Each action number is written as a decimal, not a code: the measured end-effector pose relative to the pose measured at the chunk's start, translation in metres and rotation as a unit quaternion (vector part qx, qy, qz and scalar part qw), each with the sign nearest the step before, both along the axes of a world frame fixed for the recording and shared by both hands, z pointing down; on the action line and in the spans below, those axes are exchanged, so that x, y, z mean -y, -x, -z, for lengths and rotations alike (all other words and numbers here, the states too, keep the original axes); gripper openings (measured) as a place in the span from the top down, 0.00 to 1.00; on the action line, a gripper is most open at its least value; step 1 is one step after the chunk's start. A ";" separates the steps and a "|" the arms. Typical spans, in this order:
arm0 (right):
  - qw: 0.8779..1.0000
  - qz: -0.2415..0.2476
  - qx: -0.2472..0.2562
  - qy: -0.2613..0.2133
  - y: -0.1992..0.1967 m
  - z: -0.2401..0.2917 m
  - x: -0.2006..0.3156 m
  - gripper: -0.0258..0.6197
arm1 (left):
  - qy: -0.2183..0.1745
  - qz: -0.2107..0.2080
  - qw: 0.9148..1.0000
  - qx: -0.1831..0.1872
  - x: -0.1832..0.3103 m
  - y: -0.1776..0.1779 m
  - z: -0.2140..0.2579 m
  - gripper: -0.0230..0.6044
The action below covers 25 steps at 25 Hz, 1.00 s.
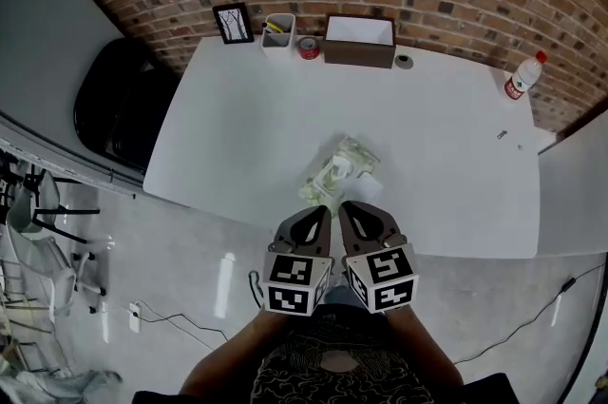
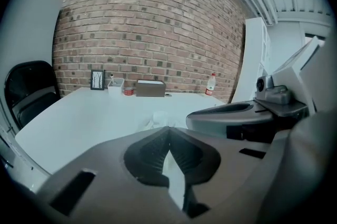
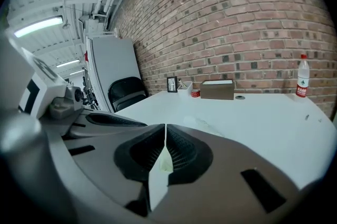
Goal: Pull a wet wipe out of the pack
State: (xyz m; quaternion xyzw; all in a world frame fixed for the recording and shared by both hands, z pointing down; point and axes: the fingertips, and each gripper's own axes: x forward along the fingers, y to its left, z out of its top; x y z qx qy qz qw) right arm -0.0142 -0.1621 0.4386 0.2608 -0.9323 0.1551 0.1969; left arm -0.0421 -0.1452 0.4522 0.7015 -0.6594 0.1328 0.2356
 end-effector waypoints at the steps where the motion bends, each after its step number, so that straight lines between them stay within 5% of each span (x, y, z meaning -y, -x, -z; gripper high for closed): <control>1: 1.000 0.001 0.000 0.001 0.000 -0.001 0.001 0.93 | 0.003 0.002 1.000 0.000 0.000 0.000 -0.002 0.95; 10: 0.999 -0.033 0.001 0.005 0.003 -0.006 0.023 0.93 | 0.007 -0.020 1.000 0.006 0.023 0.006 -0.005 0.95; 25: 0.985 -0.164 -0.049 0.014 0.031 -0.031 0.046 0.93 | 0.012 -0.148 0.989 -0.006 0.053 0.045 -0.022 0.95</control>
